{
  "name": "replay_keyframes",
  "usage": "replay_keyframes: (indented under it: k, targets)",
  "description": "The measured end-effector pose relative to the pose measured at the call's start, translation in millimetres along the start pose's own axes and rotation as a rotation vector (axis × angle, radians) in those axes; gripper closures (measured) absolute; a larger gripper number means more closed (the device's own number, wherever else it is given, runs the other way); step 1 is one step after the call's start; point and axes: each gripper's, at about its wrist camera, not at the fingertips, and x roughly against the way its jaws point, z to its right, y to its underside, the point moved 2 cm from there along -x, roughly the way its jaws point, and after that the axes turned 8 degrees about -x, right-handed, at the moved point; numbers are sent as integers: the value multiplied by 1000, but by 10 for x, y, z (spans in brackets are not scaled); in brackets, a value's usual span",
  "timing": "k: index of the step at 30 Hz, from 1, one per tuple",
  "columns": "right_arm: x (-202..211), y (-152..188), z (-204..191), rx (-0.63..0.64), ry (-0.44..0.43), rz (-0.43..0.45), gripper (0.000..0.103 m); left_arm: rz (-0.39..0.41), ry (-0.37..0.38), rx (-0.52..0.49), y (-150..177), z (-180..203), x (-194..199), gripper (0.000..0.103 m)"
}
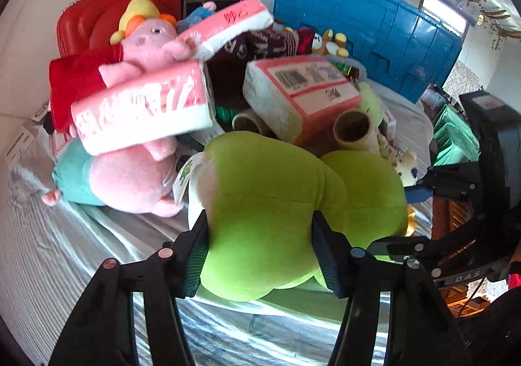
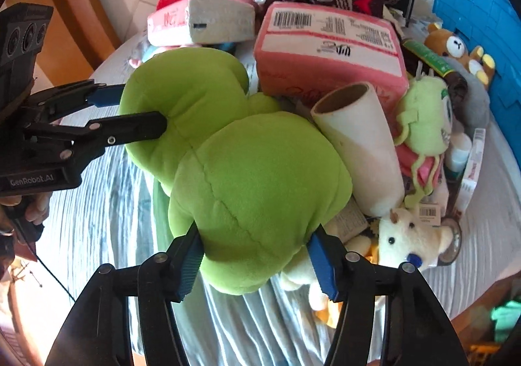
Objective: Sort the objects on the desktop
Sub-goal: 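Grasp the green plush toy with both grippers, then lift the green plush into the blue bin and open both grippers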
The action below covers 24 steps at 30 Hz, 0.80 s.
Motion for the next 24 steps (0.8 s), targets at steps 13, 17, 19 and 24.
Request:
replay_keyframes:
  k: [13,17,19,24]
  targets:
    - [-161,-176,-57,-44,20,27,22,26,10,-5,-50,-83,-173,26]
    - [16,-172,-41,-15,6,40,35,32,7,-41,-70,-21,46,36]
    - [111,-168,-62,1,6,53,36,35,-12,-67,-117,49,147,36]
    - [432,-262,-163,39,16,138,36,90,-23,-62,-288,111,484,36]
